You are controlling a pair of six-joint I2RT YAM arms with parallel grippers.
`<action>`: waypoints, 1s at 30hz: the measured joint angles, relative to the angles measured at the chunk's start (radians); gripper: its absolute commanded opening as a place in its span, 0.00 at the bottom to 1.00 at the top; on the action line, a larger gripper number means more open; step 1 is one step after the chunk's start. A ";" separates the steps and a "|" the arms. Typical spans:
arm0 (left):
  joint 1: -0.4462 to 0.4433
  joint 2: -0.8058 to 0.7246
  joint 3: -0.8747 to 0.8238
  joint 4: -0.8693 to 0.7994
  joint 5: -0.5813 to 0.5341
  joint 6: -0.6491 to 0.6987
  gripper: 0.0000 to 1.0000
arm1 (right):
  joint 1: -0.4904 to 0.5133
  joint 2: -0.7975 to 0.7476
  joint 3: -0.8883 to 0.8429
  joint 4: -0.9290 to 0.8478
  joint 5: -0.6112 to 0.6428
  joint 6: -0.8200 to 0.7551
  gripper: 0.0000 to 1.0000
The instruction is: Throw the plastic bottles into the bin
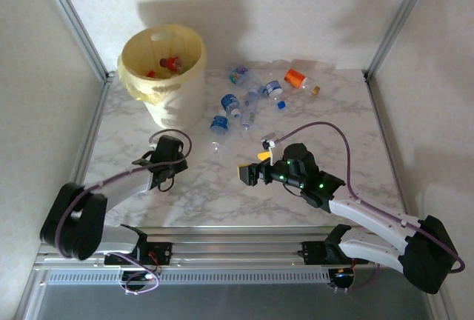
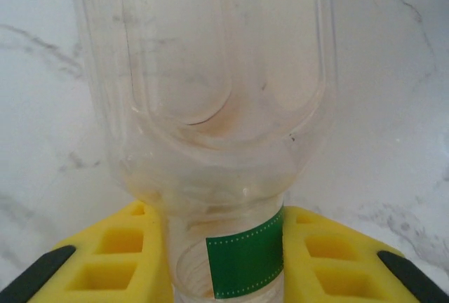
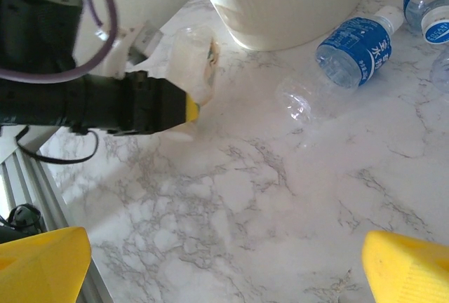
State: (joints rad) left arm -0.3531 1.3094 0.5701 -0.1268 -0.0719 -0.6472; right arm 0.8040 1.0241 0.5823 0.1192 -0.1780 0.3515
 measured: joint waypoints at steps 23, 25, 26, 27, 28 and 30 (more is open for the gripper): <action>-0.071 -0.163 0.954 -0.278 0.078 0.420 0.09 | -0.182 0.257 0.135 -0.155 0.017 0.266 0.99; 0.003 -0.097 1.011 -0.260 0.121 0.448 0.09 | -0.182 0.246 0.134 -0.161 0.018 0.267 0.99; 0.042 -0.068 1.036 -0.260 0.148 0.452 0.09 | -0.182 0.240 0.134 -0.162 0.019 0.267 0.99; 0.085 -0.029 1.077 -0.268 0.175 0.454 0.10 | -0.182 0.233 0.134 -0.162 0.019 0.266 0.99; 0.128 0.022 1.133 -0.276 0.204 0.454 0.12 | -0.182 0.229 0.134 -0.162 0.020 0.266 0.99; 0.187 0.136 1.270 -0.309 0.261 0.454 0.18 | -0.182 0.227 0.134 -0.165 0.020 0.266 0.99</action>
State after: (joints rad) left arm -0.1658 1.4456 1.8404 -0.4355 0.1886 -0.1928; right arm 0.6224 1.2507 0.7166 -0.0460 -0.1577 0.6174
